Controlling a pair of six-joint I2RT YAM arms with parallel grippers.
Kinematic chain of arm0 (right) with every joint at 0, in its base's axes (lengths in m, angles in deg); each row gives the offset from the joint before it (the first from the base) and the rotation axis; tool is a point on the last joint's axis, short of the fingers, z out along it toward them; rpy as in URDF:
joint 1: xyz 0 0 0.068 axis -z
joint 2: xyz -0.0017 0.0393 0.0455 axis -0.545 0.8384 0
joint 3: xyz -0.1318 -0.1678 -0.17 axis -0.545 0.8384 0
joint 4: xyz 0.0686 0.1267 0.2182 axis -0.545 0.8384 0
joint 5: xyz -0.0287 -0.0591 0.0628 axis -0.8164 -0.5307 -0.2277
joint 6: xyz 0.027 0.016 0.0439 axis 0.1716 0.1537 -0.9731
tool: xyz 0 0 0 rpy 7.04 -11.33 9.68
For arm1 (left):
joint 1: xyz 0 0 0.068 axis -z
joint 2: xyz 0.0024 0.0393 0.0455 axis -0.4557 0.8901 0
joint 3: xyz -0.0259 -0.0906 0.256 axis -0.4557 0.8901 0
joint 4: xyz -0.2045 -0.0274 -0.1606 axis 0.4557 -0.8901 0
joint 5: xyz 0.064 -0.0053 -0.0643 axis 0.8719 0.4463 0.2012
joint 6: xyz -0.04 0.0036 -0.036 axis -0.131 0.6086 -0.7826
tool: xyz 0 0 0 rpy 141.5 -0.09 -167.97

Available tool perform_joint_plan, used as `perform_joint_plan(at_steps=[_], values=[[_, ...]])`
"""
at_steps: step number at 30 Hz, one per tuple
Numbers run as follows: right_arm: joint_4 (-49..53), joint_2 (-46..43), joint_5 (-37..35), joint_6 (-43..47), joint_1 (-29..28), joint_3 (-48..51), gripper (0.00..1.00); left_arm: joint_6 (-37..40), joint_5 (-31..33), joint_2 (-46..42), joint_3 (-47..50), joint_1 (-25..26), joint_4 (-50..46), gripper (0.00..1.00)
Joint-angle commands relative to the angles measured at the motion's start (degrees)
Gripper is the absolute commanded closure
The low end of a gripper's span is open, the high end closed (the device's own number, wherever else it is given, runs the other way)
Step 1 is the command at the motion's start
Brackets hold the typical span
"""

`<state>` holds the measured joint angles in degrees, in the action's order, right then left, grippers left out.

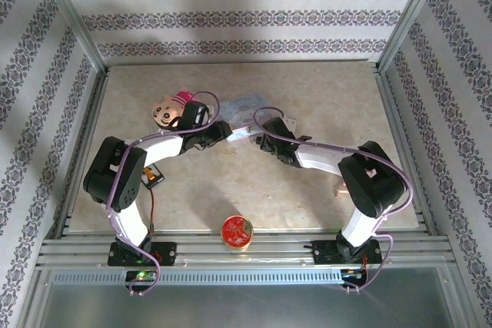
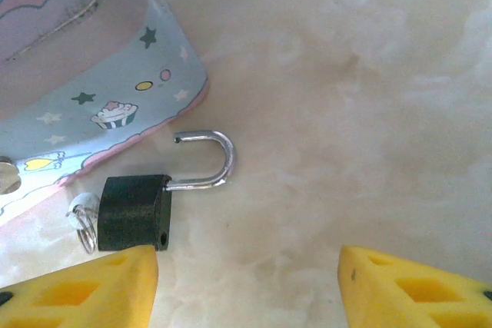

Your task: Unlock the padlock with the key

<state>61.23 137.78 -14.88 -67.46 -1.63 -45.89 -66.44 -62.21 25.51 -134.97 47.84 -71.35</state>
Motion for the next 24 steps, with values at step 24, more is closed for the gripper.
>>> perform_joint_plan(at_steps=[24], values=[[13.1, 15.3, -3.2, -1.2, -1.4, -18.2, 0.29, 1.1, 6.4, 5.0, -1.9, -2.1, -13.2, 0.62]])
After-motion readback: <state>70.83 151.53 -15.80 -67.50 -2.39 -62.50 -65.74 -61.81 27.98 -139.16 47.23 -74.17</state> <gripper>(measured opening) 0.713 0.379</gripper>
